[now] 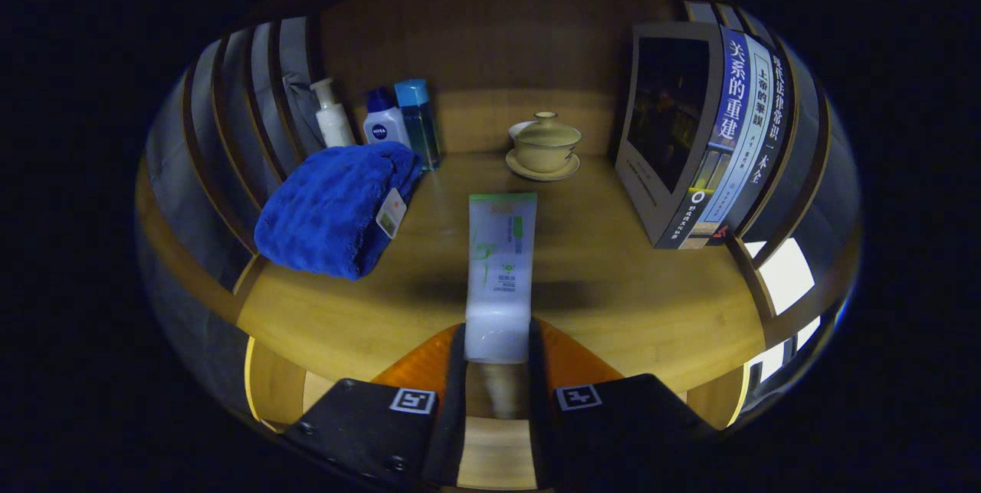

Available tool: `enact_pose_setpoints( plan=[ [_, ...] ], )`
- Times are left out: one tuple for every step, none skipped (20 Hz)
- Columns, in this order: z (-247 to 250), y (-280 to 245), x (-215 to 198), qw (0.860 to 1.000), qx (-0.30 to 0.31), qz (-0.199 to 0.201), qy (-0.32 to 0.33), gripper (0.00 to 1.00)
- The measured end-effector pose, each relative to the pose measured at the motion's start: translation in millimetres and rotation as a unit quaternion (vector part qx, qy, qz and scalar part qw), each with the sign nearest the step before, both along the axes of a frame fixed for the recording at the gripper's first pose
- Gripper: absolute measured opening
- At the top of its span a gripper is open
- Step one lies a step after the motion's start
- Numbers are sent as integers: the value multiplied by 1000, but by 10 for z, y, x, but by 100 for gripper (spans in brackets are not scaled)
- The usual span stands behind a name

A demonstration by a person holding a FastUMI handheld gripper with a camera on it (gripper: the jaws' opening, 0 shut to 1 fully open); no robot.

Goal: Pull open the drawer, take out the items inside it, and place them on the countertop above the cabinet.

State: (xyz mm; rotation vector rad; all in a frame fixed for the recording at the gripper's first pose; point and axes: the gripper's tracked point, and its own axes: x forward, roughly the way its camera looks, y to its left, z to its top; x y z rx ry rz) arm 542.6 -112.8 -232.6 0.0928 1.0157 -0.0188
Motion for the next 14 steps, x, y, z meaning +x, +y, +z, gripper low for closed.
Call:
enact_pose_setpoints(
  plan=[
    [16, 9, 9, 1000, 2, -1, -4, 44],
    [-31, 10, 33, 1000, 1, -1, -5, 44],
    [10, 2, 4, 1000, 2, -1, -3, 44],
    [0, 3, 6, 1000, 2, -1, -7, 46],
    [-4, -25, 22, 1000, -2, -2, -10, 48],
    [11, -34, 31, 1000, -3, 0, -13, 51],
    [11, -44, 28, 1000, -5, 0, -15, 54],
    [23, -38, 18, 1000, -3, 0, -16, 56],
    [35, -29, 17, 1000, -1, 0, -17, 68],
    [43, -21, 17, 1000, 0, -1, -20, 79],
    [92, -25, 0, 1000, 0, -2, -24, 90],
    [111, -31, 28, 1000, -2, -4, -31, 100],
    [174, -42, 6, 999, -4, -5, -38, 100],
    [226, -42, 23, 999, -5, -5, -50, 100]
  ],
)
